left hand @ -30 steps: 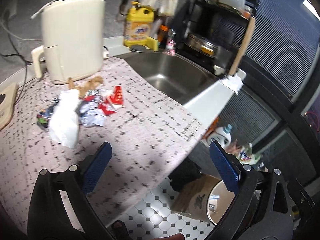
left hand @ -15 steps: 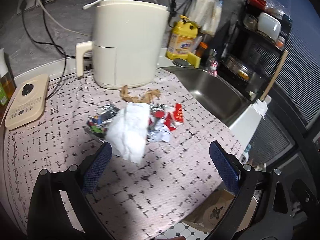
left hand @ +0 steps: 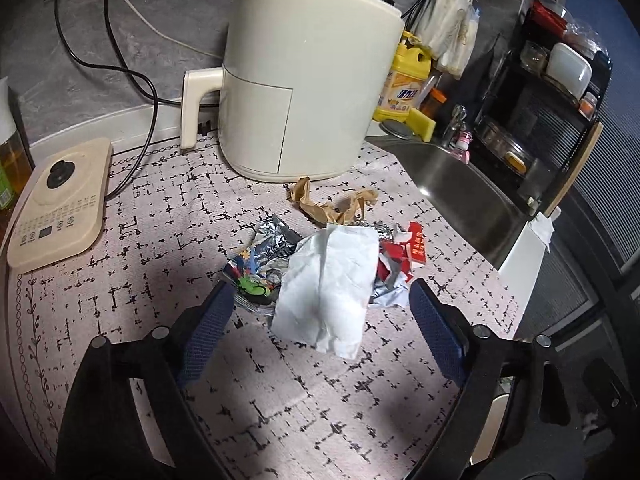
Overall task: Collect trash
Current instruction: 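Lower the left tool onto the white tissue and close on it, then grasp the grey crumpled paper with the right tool while the left tool holds the tissue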
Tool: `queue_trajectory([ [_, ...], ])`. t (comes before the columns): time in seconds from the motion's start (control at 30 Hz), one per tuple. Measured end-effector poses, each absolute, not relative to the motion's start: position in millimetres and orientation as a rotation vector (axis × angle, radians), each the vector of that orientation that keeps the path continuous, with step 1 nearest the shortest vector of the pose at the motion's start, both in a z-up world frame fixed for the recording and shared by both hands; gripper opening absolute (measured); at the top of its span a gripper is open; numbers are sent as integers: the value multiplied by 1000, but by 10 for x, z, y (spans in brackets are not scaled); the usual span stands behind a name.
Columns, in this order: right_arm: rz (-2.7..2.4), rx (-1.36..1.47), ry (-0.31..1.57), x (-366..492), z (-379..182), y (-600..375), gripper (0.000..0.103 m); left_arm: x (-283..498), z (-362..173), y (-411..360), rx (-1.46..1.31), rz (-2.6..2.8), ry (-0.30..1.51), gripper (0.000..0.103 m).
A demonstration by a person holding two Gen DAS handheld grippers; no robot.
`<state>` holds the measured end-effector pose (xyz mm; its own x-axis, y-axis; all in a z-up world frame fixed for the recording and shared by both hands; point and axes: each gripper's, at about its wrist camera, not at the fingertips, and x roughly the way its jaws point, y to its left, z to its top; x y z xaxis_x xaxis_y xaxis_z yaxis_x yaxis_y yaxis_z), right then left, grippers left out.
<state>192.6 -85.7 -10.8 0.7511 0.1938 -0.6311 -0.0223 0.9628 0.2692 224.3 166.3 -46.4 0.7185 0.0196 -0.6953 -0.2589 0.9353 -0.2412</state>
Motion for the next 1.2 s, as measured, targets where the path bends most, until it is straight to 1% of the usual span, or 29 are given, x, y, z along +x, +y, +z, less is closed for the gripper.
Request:
queue_trajectory([
  [0.47,10,255,740,2120,-243,-564,95,2860,-729,1839,-357,42,819,85],
  [0.73,-3,239,761,2276,-273,-498,95,3064,-900,1838,-376,20,864,85],
  [0.77,1,237,765,2299,-279,-487,95,3073,-914,1835,-377,18,865,81],
  [0.8,8,233,768,2327,-287,-474,95,3075,-924,1832,-377,15,866,70],
  [0.83,15,231,770,2355,-292,-458,95,3083,-936,1825,-375,13,870,63],
  [0.87,24,228,773,2384,-302,-444,95,3095,-945,1831,-376,9,875,45],
  [0.9,37,226,777,2423,-314,-426,95,3102,-951,1840,-379,5,880,24],
  [0.93,52,224,781,2463,-325,-404,95,3102,-952,1862,-383,8,883,17],
  [0.97,65,221,784,2497,-332,-382,94,3083,-933,1898,-387,22,880,7],
  [1.0,81,220,790,2542,-339,-354,94,3064,-905,1929,-389,35,871,3],
  [1.2,183,200,806,2770,-352,-133,94,2945,-689,2124,-408,80,795,3],
])
